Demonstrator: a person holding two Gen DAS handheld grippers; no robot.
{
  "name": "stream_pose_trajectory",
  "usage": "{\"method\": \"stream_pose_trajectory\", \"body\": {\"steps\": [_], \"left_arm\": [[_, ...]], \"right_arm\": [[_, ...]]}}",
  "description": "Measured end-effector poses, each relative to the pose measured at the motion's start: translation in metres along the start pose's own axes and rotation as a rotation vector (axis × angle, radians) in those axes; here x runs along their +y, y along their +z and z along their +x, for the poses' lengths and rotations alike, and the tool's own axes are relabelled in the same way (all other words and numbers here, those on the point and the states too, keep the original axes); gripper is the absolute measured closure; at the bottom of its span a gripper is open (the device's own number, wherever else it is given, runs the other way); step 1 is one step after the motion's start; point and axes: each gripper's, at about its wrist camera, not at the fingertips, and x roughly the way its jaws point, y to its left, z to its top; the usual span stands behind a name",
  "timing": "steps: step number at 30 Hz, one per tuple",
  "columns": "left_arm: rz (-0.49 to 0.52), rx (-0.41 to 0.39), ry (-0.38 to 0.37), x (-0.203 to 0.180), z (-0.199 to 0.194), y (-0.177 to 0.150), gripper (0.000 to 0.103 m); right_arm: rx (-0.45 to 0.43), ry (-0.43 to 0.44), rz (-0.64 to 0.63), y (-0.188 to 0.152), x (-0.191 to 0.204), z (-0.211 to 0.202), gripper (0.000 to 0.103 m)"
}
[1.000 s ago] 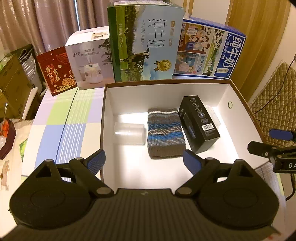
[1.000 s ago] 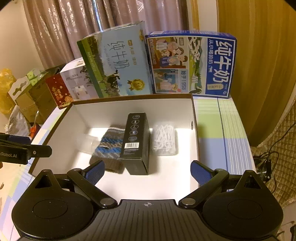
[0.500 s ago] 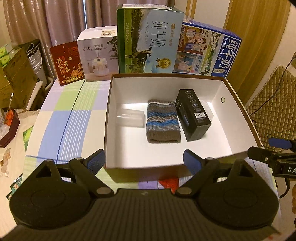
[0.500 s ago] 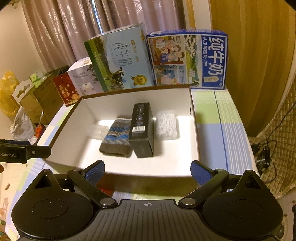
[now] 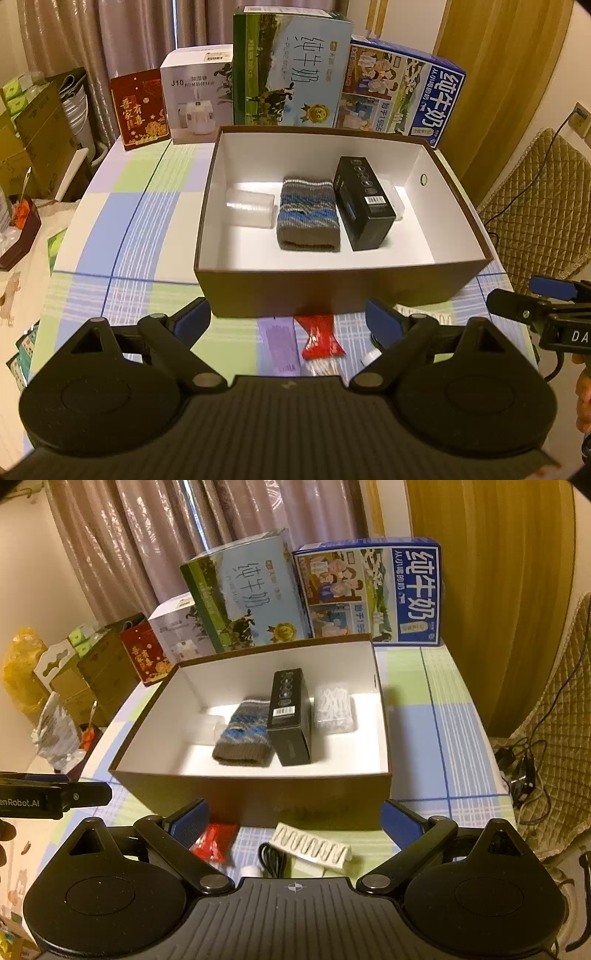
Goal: Organize objects
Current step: 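Withdraw both tools from the brown box toward the loose items on the table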
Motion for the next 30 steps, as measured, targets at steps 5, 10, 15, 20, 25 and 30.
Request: {"method": "stream_pose_trajectory", "body": {"steps": [5,10,15,20,25,30], "left_arm": [[-0.008,-0.001,0.008,-0.005,-0.010,-0.013,0.014],[-0.018,0.007,0.019,-0.010,-0.017,-0.026,0.014],[-0.033,0.023,0.033,-0.015,-0.019,-0.039,0.014],[-0.046,0.048,0.046,-0.018,-0.019,-0.054,0.014],[-0.069,0.076,0.064,-0.021,-0.017,-0.071,0.014],[-0.101,0.089,0.082,-0.024,-0.017,-0.084,0.014]], "right_arm": [[0.006,0.013,-0.006,-0.013,0.001,-0.013,0.006],[0.016,0.030,-0.020,-0.020,0.000,-0.021,0.006],[0.031,0.041,-0.034,-0.027,-0.002,-0.023,0.006],[0.060,0.049,-0.040,-0.038,-0.008,-0.023,0.006],[0.098,0.064,-0.048,-0.050,-0.015,-0.022,0.006],[0.132,0.080,-0.060,-0.061,-0.020,-0.019,0.006]]}}
